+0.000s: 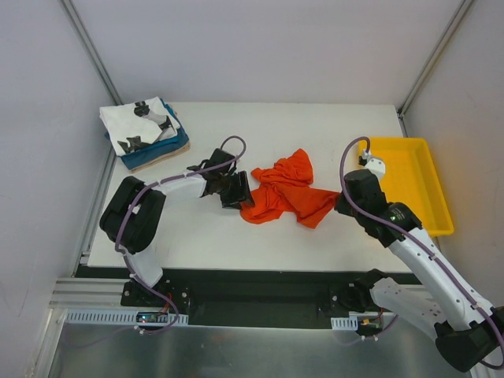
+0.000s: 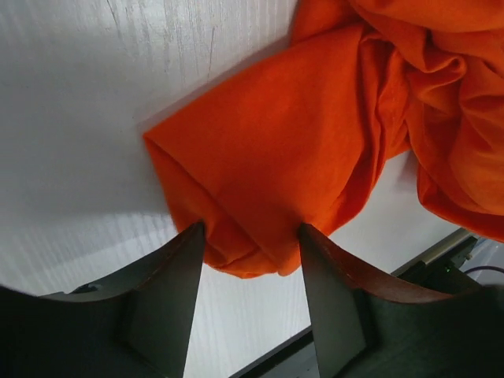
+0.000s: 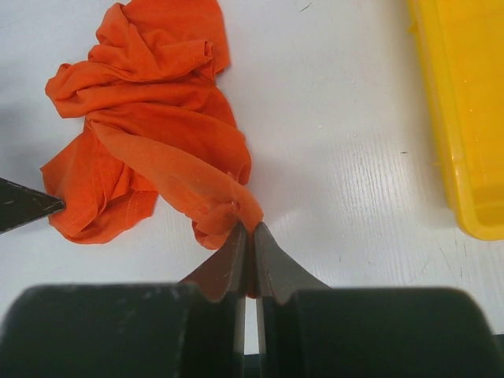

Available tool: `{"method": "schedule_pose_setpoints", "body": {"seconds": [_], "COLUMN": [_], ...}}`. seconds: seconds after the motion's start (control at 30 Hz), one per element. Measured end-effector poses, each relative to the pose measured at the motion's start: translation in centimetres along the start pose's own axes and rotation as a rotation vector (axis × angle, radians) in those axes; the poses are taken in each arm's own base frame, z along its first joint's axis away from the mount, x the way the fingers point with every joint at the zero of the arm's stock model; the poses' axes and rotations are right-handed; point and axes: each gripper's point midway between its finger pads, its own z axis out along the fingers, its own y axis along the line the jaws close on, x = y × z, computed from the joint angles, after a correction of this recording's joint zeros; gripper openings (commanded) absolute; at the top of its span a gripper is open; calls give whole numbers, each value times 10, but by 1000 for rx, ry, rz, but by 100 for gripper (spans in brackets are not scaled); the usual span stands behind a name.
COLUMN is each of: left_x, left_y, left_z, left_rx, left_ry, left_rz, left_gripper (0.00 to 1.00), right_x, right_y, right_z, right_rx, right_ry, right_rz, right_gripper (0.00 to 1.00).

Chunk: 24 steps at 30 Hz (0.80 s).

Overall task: Fold and stack the t-shirts
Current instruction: Flatten the tshirt out

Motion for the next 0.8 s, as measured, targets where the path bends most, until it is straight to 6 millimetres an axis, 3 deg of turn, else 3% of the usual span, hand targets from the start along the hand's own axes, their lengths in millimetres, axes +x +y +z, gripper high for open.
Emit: {"method": "schedule_pose_setpoints", "body": {"seconds": [0.1, 0.17, 0.37, 0.5, 0.63, 0.73, 0.8], "left_x": [6, 11, 11, 2, -22, -44, -55], "left_y": [3, 5, -4, -5, -14, -33, -48], "left_z": [16, 21, 23, 11, -37, -98, -153], "left_rx": [-14, -22, 3, -25, -68, -59, -30], "left_ry": [43, 60, 71, 11, -169, -369, -535], "left_rz": [3, 9, 61, 95, 156, 198, 223], "left_gripper": [33, 0, 0, 0, 0, 0, 0], "right_x": [-1, -3, -3, -5, -19, -45, -68], "right_y": [-3, -5, -13, -22, -34, -35, -33], "right_z": [0, -1, -2, -2, -13, -33, -52], "right_rx": [3, 6, 21, 63, 116, 108, 84], "right_ry": [-2, -8, -14, -25, -70, -151, -222], "right_rz": [1, 5, 4, -7, -11, 7, 26], "right_gripper": [6, 6, 5, 3, 1, 1, 1]}}
